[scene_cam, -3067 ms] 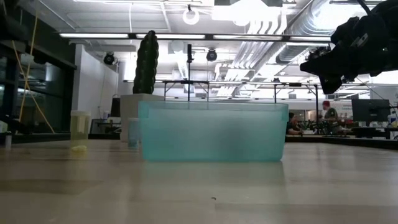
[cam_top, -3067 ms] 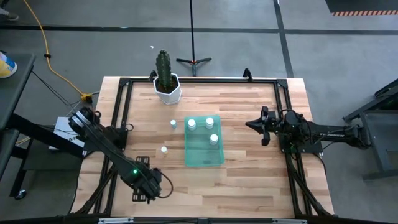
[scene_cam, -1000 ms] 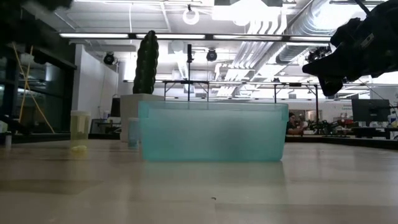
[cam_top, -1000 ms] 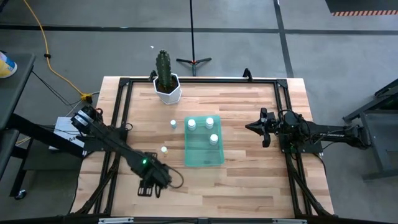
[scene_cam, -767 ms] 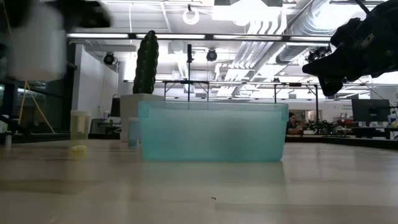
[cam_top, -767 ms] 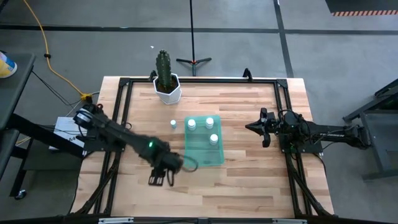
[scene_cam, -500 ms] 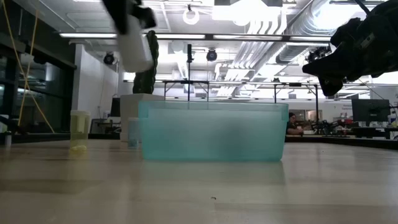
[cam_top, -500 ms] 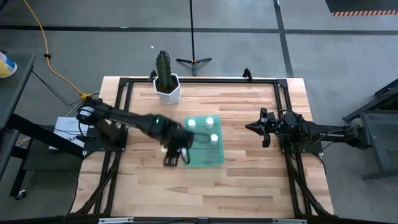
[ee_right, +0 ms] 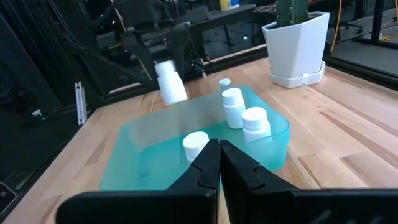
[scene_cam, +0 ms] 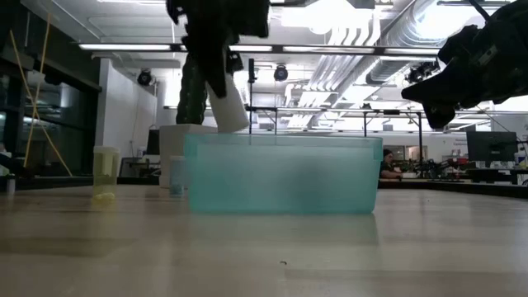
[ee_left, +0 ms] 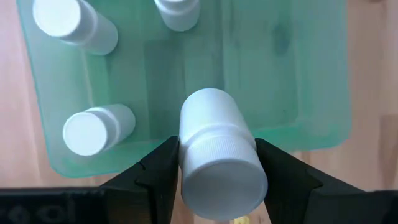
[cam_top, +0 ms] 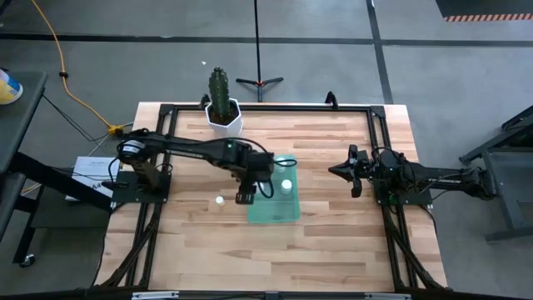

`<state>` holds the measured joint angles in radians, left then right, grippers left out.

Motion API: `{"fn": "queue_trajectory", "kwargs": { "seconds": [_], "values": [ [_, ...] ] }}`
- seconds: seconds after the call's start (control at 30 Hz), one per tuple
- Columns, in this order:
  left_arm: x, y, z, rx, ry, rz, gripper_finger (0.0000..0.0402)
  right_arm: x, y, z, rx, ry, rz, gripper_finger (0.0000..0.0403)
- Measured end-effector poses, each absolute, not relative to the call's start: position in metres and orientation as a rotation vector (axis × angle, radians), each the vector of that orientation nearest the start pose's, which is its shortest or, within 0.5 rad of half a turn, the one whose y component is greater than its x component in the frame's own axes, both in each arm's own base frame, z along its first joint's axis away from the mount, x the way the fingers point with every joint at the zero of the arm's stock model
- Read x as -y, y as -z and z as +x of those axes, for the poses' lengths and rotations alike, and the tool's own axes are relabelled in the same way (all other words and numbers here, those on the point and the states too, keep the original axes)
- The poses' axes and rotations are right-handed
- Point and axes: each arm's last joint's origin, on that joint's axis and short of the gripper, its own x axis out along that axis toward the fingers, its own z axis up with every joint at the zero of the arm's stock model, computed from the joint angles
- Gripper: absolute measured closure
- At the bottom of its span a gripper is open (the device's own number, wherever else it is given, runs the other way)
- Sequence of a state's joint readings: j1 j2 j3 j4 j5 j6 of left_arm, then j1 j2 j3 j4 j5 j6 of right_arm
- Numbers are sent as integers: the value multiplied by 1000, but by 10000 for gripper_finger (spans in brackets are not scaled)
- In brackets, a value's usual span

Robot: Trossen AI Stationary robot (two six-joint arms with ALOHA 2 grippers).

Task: Pick and place pill bottles into a basket
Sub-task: Put the white pill bottle into the green bin

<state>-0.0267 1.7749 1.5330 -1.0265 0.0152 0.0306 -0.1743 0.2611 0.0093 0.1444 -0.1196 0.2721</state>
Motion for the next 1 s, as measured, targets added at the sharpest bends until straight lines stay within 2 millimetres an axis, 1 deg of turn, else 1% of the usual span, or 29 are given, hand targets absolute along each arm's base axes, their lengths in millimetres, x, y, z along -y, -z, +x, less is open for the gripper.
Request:
{"fn": "queue_trajectory", "kwargs": {
  "seconds": [0.13, 0.3, 0.43, 0.6, 0.77, 0.9, 1.0],
  "values": [
    [6, -260, 364, -1257, 42, 30, 181, 16, -158, 112, -99, 69, 287, 402],
    [8, -244, 374, -1268, 68, 61, 181, 16, -157, 112, -109, 75, 287, 402],
    [7, -229, 380, -1311, 73, 70, 181, 16, -157, 112, -113, 75, 288, 401],
    [7, -217, 385, -1334, 93, 97, 181, 16, -156, 112, -122, 76, 288, 401],
    [7, -215, 385, -1341, 137, 154, 181, 16, -155, 112, -128, 77, 285, 401],
    [6, -215, 385, -1342, 106, 193, 181, 16, -155, 112, -132, 77, 285, 402],
    [6, -215, 385, -1339, 129, 235, 181, 16, -155, 112, -134, 78, 285, 401]
  ]
}}
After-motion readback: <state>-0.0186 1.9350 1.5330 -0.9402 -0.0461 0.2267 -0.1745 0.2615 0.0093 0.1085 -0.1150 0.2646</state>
